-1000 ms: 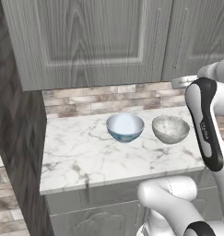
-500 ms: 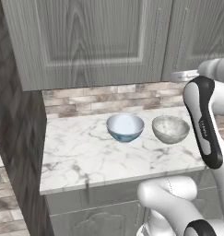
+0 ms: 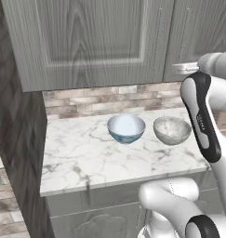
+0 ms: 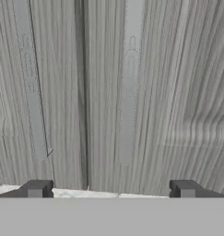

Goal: Open the cabinet. Pick the bowls from the counter and place them in the cabinet. Then close the cabinet.

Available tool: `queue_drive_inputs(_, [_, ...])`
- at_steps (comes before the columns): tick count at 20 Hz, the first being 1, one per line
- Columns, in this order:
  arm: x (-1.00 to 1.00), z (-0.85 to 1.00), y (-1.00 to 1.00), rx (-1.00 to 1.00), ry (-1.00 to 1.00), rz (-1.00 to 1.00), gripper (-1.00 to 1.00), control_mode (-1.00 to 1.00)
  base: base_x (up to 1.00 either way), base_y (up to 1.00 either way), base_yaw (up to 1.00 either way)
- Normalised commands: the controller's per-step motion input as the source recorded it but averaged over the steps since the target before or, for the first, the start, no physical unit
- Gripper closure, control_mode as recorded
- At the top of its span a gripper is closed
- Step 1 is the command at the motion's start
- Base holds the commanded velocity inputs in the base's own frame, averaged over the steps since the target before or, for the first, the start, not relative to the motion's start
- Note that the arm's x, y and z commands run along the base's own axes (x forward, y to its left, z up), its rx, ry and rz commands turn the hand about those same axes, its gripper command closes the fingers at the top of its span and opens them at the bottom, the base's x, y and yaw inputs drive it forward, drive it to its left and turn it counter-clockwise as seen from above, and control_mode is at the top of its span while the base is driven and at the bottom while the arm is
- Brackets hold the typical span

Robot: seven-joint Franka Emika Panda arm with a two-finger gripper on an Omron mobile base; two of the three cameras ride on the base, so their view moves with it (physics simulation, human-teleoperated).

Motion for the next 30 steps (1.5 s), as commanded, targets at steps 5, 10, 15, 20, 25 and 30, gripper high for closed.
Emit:
queue_drive_inputs(5, [0.36,0.14,0.00,0.00,0.03,-0.02,-1.00,-1.00,0.00,0.00,0.00])
queue_drive_inputs(10, [0.41,0.04,0.00,0.00,0.01,0.00,-1.00,-1.00,0.00,0.00,0.00])
queue_drive_inputs(15, [0.49,0.00,0.00,0.00,-0.07,0.00,-1.00,-1.00,0.00,0.00,0.00])
queue_drive_inputs(20, [0.45,0.00,0.00,0.00,-0.13,0.00,-1.00,-1.00,0.00,0.00,0.00])
queue_drive_inputs(25, [0.60,-0.01,0.00,0.00,0.00,0.00,-1.00,-1.00,0.00,0.00,0.00])
queue_drive_inputs(30, [0.70,-0.01,0.00,0.00,0.00,0.00,-1.00,-1.00,0.00,0.00,0.00])
